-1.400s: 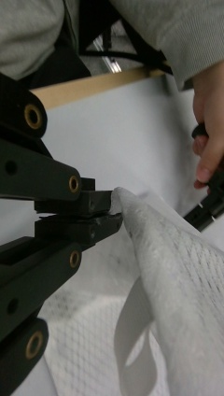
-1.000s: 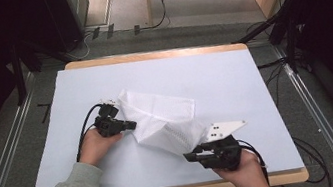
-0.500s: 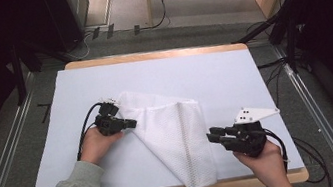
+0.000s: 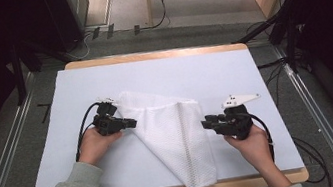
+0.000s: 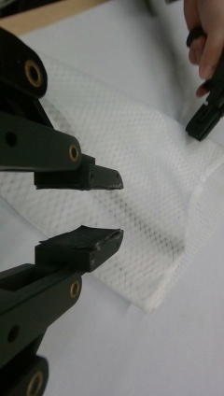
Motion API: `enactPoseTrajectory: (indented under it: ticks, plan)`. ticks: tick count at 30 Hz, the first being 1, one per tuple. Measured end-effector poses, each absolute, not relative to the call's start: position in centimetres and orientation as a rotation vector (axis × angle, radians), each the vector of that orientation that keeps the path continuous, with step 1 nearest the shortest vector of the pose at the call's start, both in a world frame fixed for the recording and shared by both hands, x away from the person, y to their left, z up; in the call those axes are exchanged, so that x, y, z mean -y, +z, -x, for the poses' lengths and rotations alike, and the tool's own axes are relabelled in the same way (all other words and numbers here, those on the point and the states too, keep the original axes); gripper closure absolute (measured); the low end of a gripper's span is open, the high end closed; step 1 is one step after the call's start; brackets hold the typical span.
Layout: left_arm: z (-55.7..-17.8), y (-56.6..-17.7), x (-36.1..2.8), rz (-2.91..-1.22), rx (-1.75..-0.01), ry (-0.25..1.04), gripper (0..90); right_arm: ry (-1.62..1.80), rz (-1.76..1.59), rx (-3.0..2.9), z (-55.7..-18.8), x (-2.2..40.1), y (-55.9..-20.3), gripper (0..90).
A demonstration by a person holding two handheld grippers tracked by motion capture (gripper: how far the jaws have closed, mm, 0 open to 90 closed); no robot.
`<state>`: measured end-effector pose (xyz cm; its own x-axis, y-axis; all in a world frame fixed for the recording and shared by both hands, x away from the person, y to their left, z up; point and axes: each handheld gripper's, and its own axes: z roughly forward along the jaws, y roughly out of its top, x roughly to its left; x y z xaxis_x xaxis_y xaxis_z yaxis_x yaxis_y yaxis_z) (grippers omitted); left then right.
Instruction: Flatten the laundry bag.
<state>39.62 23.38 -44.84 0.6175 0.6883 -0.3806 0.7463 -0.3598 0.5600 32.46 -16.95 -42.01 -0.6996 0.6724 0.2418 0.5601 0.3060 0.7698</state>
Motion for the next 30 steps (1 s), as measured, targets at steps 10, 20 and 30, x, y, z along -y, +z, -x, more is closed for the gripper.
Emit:
enactPoseTrajectory:
  ticks: [10,20,30]
  plan:
    - [-38.3,-43.8,-23.7,-2.108,-1.096,-0.081,75.1,1.254,-1.189,-2.423,-37.8,15.9,-44.3,54.1]
    - [-37.5,-43.7,-24.7,-2.094,-1.1,-0.072,71.2,1.148,-1.231,-2.43,-41.7,14.8,-45.5,45.8]
    - [-36.7,-43.6,-25.9,-2.077,-1.14,-0.059,67.5,1.078,-1.263,-2.493,-44.5,12.8,-46.9,44.0]
